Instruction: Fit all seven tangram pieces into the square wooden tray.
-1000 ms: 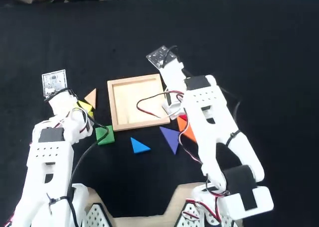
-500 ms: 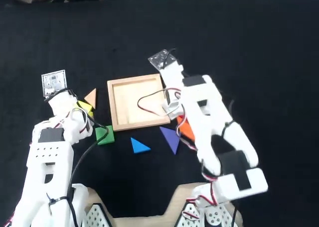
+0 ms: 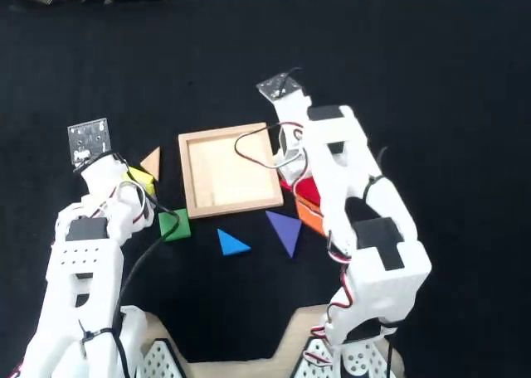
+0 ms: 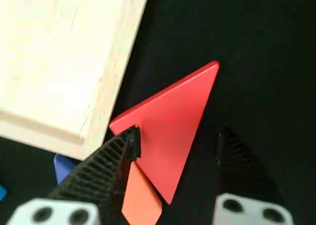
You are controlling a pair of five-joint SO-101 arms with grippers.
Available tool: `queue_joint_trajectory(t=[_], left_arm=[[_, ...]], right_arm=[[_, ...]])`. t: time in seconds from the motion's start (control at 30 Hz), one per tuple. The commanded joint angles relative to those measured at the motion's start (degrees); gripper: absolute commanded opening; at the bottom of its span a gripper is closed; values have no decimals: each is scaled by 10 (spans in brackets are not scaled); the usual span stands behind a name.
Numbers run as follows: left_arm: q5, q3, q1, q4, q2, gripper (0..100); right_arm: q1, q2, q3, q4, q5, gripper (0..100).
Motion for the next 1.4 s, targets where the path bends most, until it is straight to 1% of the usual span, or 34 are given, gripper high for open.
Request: queue_joint_trajectory(t=[0.0,0.2,0.4,0.53,0.7,0.83,1.0,1.1,1.2,1.37], left_arm=[[4,-2,-6,-10,-11,170],[4,-1,-6,-10,-11,170],[4,0,-5,-11,-11,170],[4,0,-5,-11,-11,170],[4,1,-5,-11,-11,170],[4,1,-5,-11,-11,170],[4,1,-5,-11,-11,170],[4,0,-5,-11,-11,170],[4,0,-3,-11,-11,170],[4,0,-5,-11,-11,170]], right_arm=[[2,-33,-22,5,-7,248],[-21,-28,1,-10,-25,248],[-52,-80,36,-12,-42,248],[-43,-77,43,-15,-44,248],[-16,-27,19,-16,-42,247],[-17,1,5,-12,-40,247],[-8,2,2,-9,-40,247],[4,-44,3,18,-40,247],[-2,-119,26,36,-40,247],[-40,-190,110,-25,-40,247]])
